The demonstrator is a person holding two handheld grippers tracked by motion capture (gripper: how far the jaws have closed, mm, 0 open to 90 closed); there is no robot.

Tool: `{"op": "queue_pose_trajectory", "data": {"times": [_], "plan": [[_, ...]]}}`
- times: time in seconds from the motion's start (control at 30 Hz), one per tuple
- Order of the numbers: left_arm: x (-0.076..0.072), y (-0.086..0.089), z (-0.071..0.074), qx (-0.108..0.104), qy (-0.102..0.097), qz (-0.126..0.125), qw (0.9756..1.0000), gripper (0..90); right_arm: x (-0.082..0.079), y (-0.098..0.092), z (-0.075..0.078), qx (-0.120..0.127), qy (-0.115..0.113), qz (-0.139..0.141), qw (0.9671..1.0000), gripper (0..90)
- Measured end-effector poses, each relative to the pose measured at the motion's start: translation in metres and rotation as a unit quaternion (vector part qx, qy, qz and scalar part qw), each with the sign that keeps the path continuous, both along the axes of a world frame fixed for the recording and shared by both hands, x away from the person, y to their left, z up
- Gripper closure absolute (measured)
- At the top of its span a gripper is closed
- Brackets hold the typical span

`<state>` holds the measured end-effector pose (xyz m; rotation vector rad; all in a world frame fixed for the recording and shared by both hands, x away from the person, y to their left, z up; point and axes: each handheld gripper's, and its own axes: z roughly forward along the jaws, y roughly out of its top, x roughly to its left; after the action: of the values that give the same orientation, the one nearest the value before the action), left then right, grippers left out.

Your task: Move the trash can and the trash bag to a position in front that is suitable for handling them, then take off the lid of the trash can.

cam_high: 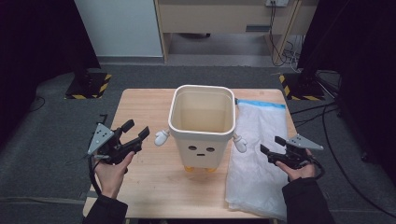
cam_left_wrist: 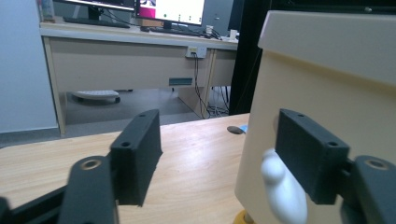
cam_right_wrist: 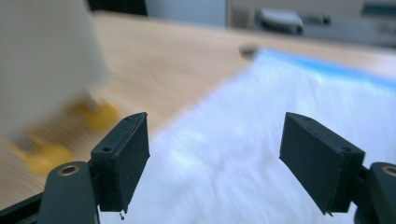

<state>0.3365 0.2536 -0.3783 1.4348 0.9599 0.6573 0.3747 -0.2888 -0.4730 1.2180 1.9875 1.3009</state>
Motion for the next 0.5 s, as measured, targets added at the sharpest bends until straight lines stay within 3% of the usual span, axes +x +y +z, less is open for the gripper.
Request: {"op": "queue_pose_trajectory", "data": {"times": [0.03, 0.13, 0.33, 0.5], "plan": [[0.002, 0.000, 0.002, -0.001, -0.002, 0.001, 1.0000, 29.0, 0.000, 0.000, 0.000, 0.000, 0.000, 0.000, 1.0000, 25.0], [0.015, -0.006, 0.013, -0.004, -0.008, 0.004, 1.0000, 27.3, 0.001, -0.005, -0.026, -0.035, 0.055, -0.007, 0.9979, 25.4], [0.031, -0.021, 0.031, -0.003, -0.021, 0.003, 0.9998, 26.3, 0.006, -0.013, -0.035, -0.035, 0.066, -0.028, 0.9968, 19.9], [0.046, -0.038, 0.057, -0.006, -0.047, -0.007, 0.9988, 25.9, 0.009, -0.019, -0.048, -0.051, 0.090, -0.034, 0.9940, 18.0]]}}
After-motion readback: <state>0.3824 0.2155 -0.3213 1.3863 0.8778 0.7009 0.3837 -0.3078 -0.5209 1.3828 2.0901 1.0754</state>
